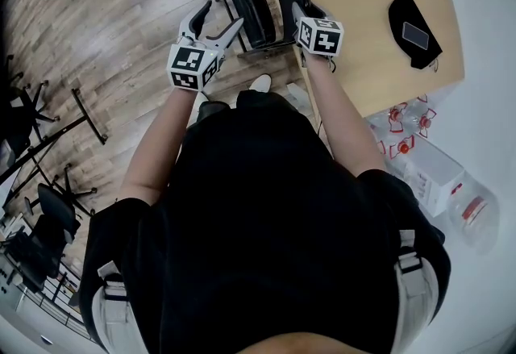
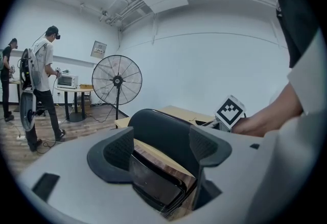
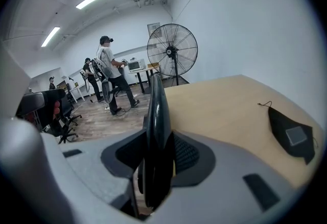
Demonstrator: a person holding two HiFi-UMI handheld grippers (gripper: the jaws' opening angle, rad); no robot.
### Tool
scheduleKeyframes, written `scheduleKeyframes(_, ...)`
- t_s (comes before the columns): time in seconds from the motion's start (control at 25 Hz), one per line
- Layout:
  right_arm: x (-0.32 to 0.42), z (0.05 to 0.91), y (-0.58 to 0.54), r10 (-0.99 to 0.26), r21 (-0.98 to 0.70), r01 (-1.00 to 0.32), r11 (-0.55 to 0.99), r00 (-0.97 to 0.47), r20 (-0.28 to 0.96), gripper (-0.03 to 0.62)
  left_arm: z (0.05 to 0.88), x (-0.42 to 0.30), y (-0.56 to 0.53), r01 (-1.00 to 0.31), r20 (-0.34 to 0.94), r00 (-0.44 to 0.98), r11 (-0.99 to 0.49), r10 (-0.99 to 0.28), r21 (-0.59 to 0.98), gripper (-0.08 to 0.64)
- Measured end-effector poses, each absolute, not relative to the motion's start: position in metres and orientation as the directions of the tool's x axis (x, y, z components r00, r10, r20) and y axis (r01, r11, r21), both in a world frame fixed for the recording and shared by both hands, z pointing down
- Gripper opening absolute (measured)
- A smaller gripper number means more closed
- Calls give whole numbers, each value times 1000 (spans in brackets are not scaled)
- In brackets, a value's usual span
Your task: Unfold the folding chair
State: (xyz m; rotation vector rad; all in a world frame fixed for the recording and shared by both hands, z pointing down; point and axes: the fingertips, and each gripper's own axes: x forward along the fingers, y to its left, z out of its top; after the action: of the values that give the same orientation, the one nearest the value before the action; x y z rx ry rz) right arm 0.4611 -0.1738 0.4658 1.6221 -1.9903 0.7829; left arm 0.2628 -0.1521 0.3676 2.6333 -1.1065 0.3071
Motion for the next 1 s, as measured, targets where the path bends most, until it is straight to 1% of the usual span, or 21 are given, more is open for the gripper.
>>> scheduleKeyframes(0.52,405,455,-162,-729,-91,-985,146,-170,663,143,380,207,-153,-730,314,678,-659,-664,182,334)
scheduleKeyframes(0.76,375,450,-156,-729,-59,-986,154,-154,667,143,406,183,-163,-751,360,655,-627,-665,209,334)
scheduleKeyframes(1.0,355,449,-150,-734,-31,-986,164,-143,664,143,447,174,-178,-779,426,623,-571,-656,259,334)
